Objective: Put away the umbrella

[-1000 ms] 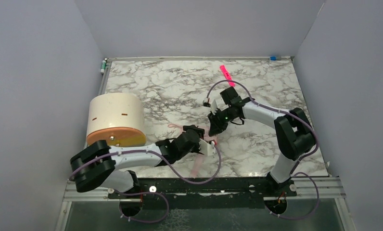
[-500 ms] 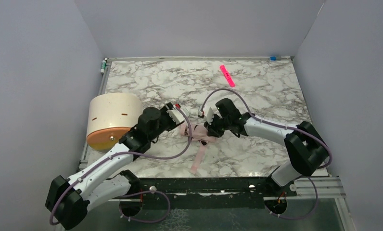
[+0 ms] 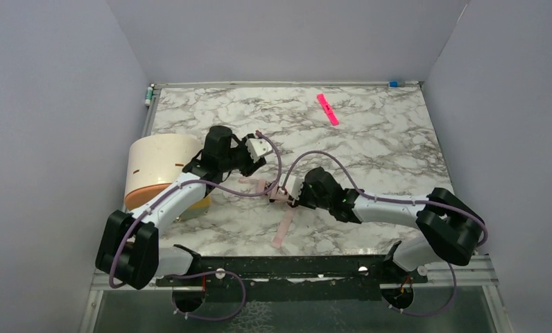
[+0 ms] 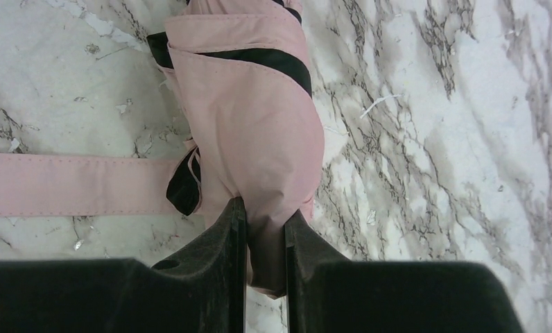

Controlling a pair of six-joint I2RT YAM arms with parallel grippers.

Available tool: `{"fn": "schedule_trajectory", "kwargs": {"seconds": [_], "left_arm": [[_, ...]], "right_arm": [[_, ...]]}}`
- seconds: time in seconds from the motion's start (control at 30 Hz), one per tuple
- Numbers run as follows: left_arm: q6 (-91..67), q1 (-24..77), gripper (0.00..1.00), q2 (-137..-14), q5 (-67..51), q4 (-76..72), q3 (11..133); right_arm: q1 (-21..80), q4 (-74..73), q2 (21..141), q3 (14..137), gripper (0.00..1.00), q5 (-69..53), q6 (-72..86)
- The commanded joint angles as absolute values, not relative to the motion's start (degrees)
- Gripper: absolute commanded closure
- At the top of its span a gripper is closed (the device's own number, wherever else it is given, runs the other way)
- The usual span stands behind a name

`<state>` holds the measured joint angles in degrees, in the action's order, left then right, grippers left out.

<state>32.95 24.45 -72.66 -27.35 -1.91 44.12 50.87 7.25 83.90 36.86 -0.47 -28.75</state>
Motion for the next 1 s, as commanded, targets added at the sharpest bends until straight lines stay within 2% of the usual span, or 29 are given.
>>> {"fn": "schedule_trajectory", "kwargs": {"seconds": [0.0, 0.17, 0.37, 0.53, 0.7, 0.87, 0.97], "left_arm": [[41.5, 24.17, 0.48, -76.73, -42.42, 6.11, 49.45], [45.95, 24.68, 0.46, -84.5, -46.29, 17.03, 55.99], [52.86, 30.81, 0.43, -90.19, -40.8, 25.19, 58.4], [57.15, 34.03, 0.41, -97.58, -40.11, 33.48, 62.76], [58.52, 34.99, 0.41, -103.11, -37.22, 35.27, 65.2], [58.98, 34.99, 0.45, -105.55, -34.98, 36.01, 65.94], [59.41, 35.07, 0.53, -106.18, -34.72, 35.98, 65.66]], "right_arm": [[53.84, 6.16, 86.9, 31.47, 0.93, 5.7, -31.66], [57.71, 12.37, 87.22, 28.32, 0.93, 11.2, -33.14], [62.83, 18.68, 90.47, 26.3, 0.95, 22.0, -36.61], [63.82, 21.27, 90.86, 25.31, 0.96, 22.61, -36.94], [64.49, 21.28, 90.74, 25.39, 0.96, 22.61, -37.26], [64.6, 21.67, 89.89, 25.22, 0.96, 22.24, -37.51], [64.6, 22.69, 89.88, 24.97, 0.96, 22.12, -37.53]]}}
